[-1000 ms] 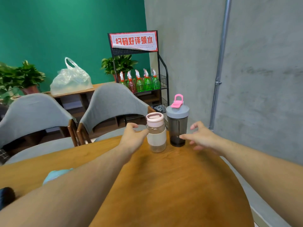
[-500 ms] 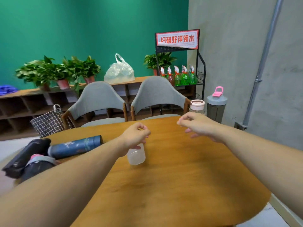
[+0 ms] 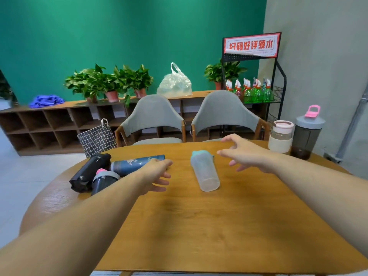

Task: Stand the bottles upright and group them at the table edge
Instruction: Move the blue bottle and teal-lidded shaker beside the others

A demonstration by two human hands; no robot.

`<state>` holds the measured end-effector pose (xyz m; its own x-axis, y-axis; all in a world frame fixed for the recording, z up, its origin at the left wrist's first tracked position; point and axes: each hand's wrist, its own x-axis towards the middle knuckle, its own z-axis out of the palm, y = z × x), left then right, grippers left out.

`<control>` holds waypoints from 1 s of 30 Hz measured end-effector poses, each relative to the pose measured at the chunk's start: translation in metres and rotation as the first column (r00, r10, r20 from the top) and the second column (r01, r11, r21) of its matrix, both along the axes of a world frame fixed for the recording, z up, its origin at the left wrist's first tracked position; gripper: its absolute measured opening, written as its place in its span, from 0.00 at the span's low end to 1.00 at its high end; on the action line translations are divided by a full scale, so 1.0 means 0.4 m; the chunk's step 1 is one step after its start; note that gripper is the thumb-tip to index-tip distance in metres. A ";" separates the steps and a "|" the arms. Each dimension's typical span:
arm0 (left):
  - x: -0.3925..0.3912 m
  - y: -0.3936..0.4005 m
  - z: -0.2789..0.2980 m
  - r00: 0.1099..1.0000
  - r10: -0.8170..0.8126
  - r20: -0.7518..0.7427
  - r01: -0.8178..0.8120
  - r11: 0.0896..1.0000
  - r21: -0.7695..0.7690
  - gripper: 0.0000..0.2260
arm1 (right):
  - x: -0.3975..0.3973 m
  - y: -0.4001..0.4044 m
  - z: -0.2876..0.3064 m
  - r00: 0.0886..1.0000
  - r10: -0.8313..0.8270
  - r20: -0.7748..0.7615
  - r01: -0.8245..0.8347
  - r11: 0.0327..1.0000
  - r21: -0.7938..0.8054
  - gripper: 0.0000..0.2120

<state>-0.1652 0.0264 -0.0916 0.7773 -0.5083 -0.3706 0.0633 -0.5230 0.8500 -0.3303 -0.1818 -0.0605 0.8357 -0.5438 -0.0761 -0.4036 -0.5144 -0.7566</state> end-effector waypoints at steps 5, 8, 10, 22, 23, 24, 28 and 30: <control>0.098 -0.019 -0.028 0.931 0.201 -0.306 -0.254 0.957 -0.142 0.35 | 0.095 0.022 -0.022 0.993 -0.035 -0.109 0.034 0.999 -0.006 0.32; 0.153 -0.040 -0.048 0.781 0.355 -0.514 -0.508 0.840 -0.192 0.39 | 0.156 0.024 -0.045 0.977 -0.069 -0.200 0.065 0.998 -0.026 0.35; 0.182 -0.053 -0.056 0.653 0.394 -0.647 -0.647 0.734 -0.206 0.40 | 0.199 0.023 -0.058 0.965 -0.099 -0.244 0.086 0.994 -0.061 0.37; 0.441 -0.093 -0.139 0.768 -0.237 0.595 -0.120 0.859 0.498 0.28 | 0.389 -0.024 -0.172 0.868 -0.188 -0.459 0.064 0.960 -0.272 0.48; 0.453 -0.093 -0.141 0.753 -0.326 0.571 -0.094 0.806 0.584 0.32 | 0.398 -0.027 -0.181 0.859 -0.186 -0.476 0.057 0.961 -0.271 0.49; 0.465 -0.095 -0.144 0.739 -0.397 0.544 -0.065 0.762 0.644 0.35 | 0.407 -0.030 -0.190 0.853 -0.182 -0.489 0.054 0.963 -0.266 0.51; 0.489 -0.121 -0.164 0.683 -0.586 0.436 0.064 0.642 0.764 0.40 | 0.439 -0.039 -0.222 0.834 -0.177 -0.522 0.063 0.971 -0.230 0.58; 0.497 -0.134 -0.178 0.674 -0.615 0.409 0.103 0.626 0.773 0.36 | 0.453 -0.043 -0.233 0.839 -0.187 -0.511 0.071 0.969 -0.238 0.60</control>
<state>0.0334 -0.0273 -0.1630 0.7428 -0.6190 -0.2550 -0.6328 -0.7735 0.0345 -0.1490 -0.1991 -0.1537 0.6220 -0.6952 -0.3605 -0.7830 -0.5466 -0.2969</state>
